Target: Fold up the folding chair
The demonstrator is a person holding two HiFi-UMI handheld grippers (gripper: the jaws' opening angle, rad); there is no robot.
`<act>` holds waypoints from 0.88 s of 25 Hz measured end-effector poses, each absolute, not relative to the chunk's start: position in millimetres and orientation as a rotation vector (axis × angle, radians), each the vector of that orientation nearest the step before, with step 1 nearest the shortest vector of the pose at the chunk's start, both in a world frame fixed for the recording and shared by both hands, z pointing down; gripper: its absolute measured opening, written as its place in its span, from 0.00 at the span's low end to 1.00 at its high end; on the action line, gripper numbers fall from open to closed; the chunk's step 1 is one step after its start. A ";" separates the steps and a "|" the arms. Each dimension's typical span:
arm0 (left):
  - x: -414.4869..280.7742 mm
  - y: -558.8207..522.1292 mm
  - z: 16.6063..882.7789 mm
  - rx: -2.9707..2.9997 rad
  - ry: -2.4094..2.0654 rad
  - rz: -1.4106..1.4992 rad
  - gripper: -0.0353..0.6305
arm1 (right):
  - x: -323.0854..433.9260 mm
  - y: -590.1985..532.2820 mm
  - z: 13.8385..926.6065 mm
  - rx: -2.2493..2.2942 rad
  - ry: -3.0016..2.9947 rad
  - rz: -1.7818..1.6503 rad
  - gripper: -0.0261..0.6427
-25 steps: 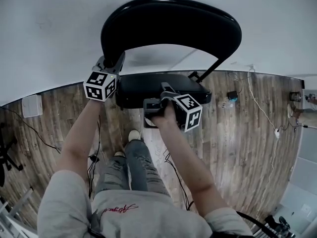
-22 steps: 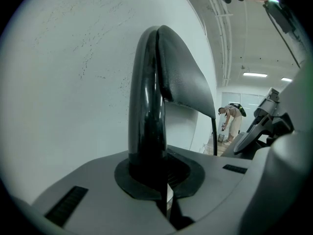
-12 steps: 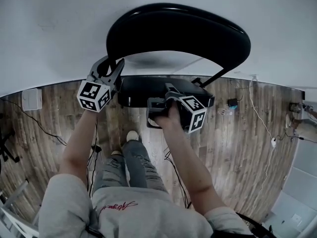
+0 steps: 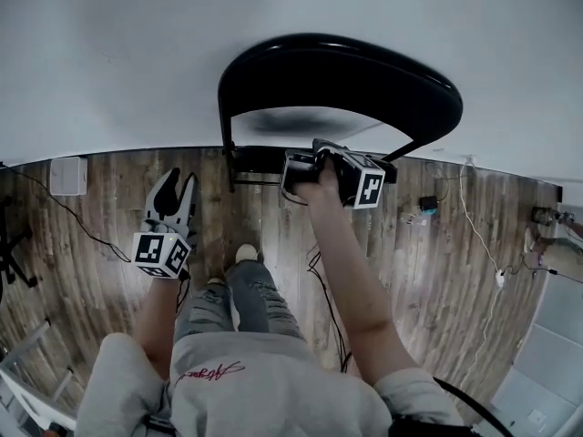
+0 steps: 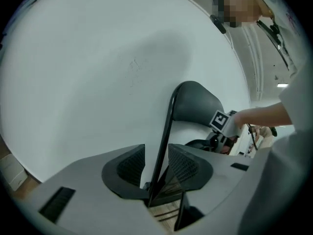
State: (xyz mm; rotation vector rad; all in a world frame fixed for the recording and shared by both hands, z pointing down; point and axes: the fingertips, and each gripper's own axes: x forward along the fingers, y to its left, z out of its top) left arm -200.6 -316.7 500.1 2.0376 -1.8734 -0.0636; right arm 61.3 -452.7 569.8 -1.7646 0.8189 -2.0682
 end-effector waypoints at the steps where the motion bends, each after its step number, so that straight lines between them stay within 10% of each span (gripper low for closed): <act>1: -196.9 -310.3 498.3 2.052 -1.850 -0.035 0.29 | 60.6 -455.2 570.6 -1.791 0.822 -2.079 0.26; 22: -138.1 -275.8 464.2 2.088 -1.633 -0.055 0.29 | 43.5 -495.1 576.0 -1.973 0.721 -2.186 0.26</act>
